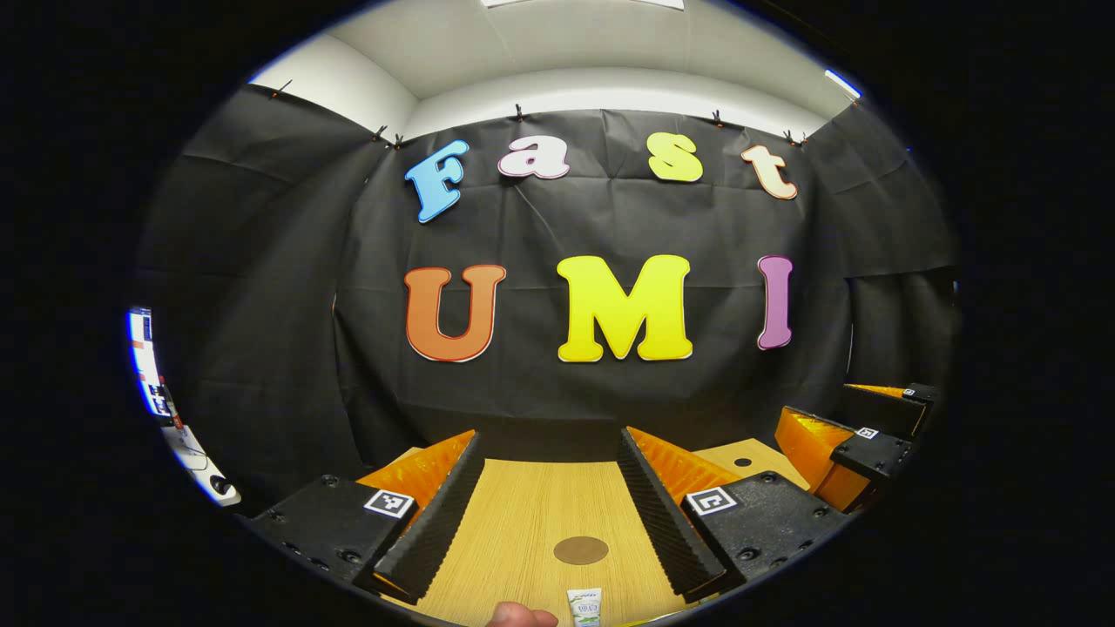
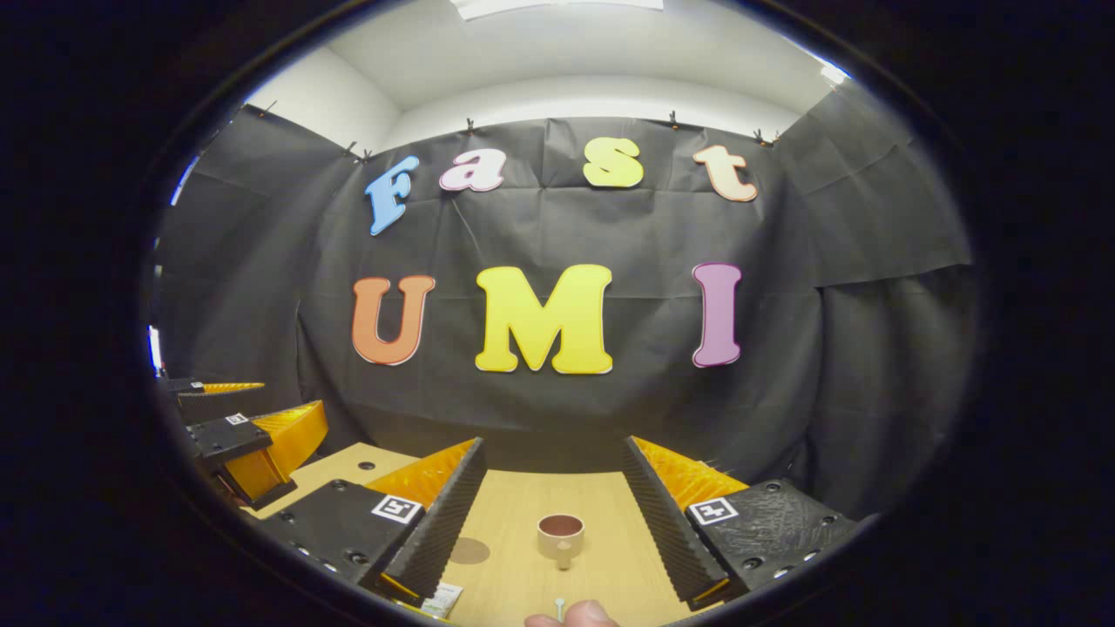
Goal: Put the toothbrush and toothpaste on the desktop into the cup, then pick up the cup and place it on the coaster on the desktop.
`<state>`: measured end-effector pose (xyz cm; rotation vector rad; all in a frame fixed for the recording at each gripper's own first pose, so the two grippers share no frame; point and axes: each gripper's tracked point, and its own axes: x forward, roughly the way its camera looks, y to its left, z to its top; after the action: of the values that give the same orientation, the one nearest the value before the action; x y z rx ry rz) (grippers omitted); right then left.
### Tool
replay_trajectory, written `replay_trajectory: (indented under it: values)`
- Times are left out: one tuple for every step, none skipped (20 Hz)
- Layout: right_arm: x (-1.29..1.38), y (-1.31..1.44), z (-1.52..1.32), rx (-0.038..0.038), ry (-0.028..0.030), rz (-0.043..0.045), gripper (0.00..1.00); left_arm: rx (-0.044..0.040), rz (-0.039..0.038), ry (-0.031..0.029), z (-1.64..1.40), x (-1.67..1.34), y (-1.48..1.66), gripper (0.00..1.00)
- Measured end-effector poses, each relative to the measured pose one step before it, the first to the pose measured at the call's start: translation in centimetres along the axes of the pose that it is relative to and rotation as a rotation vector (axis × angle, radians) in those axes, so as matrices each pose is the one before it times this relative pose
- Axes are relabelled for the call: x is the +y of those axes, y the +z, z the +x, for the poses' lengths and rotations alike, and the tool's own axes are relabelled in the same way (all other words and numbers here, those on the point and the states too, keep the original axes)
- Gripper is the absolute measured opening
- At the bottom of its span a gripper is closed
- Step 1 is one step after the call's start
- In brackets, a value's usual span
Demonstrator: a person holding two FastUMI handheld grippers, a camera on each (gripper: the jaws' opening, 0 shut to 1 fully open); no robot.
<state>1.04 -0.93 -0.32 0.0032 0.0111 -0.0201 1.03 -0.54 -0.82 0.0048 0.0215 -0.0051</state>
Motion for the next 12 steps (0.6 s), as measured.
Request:
replay_trajectory:
  values:
    - [-0.122,0.064,0.04,-0.00037,-0.00078,-0.00107,0.95,0.00209,0.00064,0.00064,0.051,-0.102,-0.031,0.97]
    - [-0.13,-0.062,0.099,0.00036,-0.00244,-0.00126,0.95,0.00166,0.00096,-0.0001,0.058,0.021,-0.211,0.98]
    - [-0.073,0.005,0.101,0.00081,-0.00027,0.00022,0.95,-0.00052,0.00152,0.00016,0.06,-0.011,0.051,0.98]
    - [-0.085,-0.025,-0.014,-0.00014,-0.00104,0.00076,0.95,-0.00032,0.00025,-0.00062,0.014,-0.175,0.079,0.98]
    - [-0.06,-0.017,0.056,0.00132,-0.0002,-0.00045,0.95,-0.00108,0.00027,0.00087,0.086,-0.003,-0.041,0.98]
    - [-0.048,-0.13,0.016,0.00164,0.00011,0.00026,0.95,0.00322,-0.00054,-0.0007,0.037,-0.203,-0.057,0.98]
    - [-0.058,-0.034,0.071,0.00295,0.0014,-0.00007,0.95,0.00172,-0.00206,-0.00212,0.118,-0.027,-0.037,0.98]
    - [0.03,-0.157,0.024,0.00421,0.00125,-0.00106,0.98,0.0033,-0.00107,-0.00267,-0.028,-0.121,-0.106,0.97]
    - [-0.049,-0.113,0.061,0.0051,0.00009,-0.00293,0.98,0.00157,0.00034,-0.0004,0.002,0.015,-0.095,0.97]
    - [-0.035,-0.217,0.025,0.00468,0.00008,-0.00317,0.98,-0.00004,0.00031,-0.00037,-0.018,-0.021,-0.057,0.97]
    - [-0.044,-0.186,0.153,0.00531,-0.00074,-0.00339,0.98,0.00435,-0.00036,-0.00168,-0.032,-0.101,-0.19,0.98]
    - [-0.069,-0.418,-0.073,0.00747,-0.00144,-0.00336,0.95,0.00475,0.00069,-0.00148,-0.058,0.102,-0.338,0.97]
